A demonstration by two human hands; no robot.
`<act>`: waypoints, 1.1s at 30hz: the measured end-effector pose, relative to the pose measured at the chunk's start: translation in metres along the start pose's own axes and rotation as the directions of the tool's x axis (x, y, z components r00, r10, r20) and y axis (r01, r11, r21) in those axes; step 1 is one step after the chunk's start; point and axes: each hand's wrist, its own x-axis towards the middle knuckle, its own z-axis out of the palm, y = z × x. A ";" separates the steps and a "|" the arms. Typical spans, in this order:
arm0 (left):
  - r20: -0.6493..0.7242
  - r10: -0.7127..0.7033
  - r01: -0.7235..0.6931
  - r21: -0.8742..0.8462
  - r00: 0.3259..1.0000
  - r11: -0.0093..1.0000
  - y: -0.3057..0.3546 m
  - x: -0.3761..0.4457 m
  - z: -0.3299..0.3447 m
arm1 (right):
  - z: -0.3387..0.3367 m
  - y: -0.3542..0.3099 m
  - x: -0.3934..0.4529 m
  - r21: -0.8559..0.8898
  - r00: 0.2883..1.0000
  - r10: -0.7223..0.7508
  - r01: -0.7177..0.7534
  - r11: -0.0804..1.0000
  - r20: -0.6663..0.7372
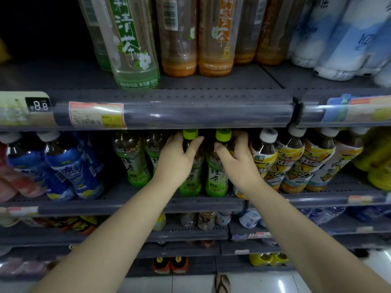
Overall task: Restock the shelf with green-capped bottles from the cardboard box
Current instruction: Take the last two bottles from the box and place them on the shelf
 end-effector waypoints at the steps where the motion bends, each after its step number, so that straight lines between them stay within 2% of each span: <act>1: -0.004 -0.001 0.001 0.023 1.000 1.000 0.002 -0.001 0.000 | 0.000 -0.002 -0.001 -0.010 1.000 -0.004 0.004 1.000 0.006; 5: -0.016 -0.034 0.034 -0.011 0.999 0.999 0.005 -0.004 0.002 | 0.001 -0.005 -0.004 -0.160 0.997 -0.036 0.026 0.987 -0.063; 9: -0.001 -0.051 0.051 -0.050 0.999 0.997 0.004 -0.011 0.005 | 0.007 -0.007 -0.007 -0.212 0.990 -0.059 0.031 0.977 -0.128; 14: -0.018 -0.038 0.036 -0.128 0.999 0.991 -0.009 -0.020 0.005 | 0.015 -0.004 -0.018 -0.195 0.983 -0.060 0.025 0.980 -0.173; 17: -0.027 -0.082 0.076 -0.168 0.996 0.983 -0.015 -0.023 0.008 | 0.018 0.000 -0.023 -0.152 0.976 -0.060 0.028 0.988 -0.210; 22: -0.049 -0.109 0.095 -0.219 0.993 0.971 -0.026 -0.029 0.015 | 0.024 0.010 -0.031 -0.111 0.975 0.034 -0.059 0.992 -0.221; 27: -0.044 -0.202 0.194 -0.151 0.978 0.969 -0.049 -0.045 0.036 | 0.034 0.036 -0.053 -0.132 0.982 0.072 -0.096 0.987 -0.174; 30: -0.101 -0.190 0.178 -0.115 0.977 0.977 -0.063 -0.054 0.048 | 0.037 0.051 -0.058 -0.167 0.982 0.123 -0.146 0.975 -0.141; 33: -0.138 -0.203 0.195 -0.065 0.970 0.979 -0.070 -0.052 0.053 | 0.042 0.060 -0.058 -0.221 0.971 0.168 -0.203 0.954 -0.168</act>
